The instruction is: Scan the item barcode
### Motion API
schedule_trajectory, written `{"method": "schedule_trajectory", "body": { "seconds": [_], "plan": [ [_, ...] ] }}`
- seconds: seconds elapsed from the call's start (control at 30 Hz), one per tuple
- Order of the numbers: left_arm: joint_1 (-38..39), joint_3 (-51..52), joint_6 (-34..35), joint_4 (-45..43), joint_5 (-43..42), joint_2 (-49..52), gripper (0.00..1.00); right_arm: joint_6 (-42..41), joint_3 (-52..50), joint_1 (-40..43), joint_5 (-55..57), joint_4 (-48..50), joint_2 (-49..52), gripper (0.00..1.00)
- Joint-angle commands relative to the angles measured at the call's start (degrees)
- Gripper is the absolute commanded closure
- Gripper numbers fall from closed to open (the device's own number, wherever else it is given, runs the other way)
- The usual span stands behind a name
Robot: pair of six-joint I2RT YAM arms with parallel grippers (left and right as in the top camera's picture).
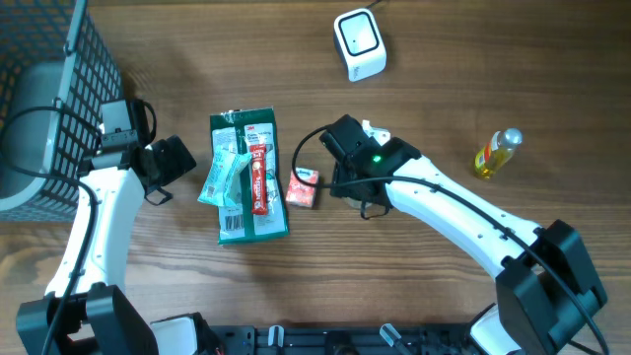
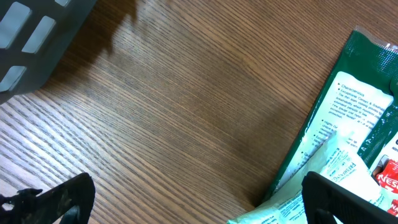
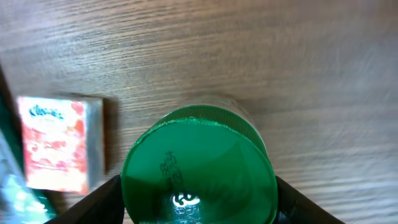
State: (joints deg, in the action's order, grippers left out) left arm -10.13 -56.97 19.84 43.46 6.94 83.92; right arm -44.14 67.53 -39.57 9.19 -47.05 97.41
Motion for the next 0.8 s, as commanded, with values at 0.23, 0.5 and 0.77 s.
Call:
{"method": "schedule_trajectory", "body": {
  "seconds": [0.23,0.5,0.77],
  "plan": [
    [-0.3,-0.8,-0.1,-0.1,-0.3,-0.9,0.00,13.9,-0.6,-0.1,12.5,4.3,0.8,0.47],
    [-0.3,-0.8,-0.1,-0.1,-0.3,-0.9,0.00,12.7,-0.6,3.2,2.1,8.3,0.8,0.44],
    [-0.3,-0.8,-0.1,-0.1,-0.3,-0.9,0.00,20.1,-0.6,4.8,0.9,3.1,0.8,0.44]
  ]
}}
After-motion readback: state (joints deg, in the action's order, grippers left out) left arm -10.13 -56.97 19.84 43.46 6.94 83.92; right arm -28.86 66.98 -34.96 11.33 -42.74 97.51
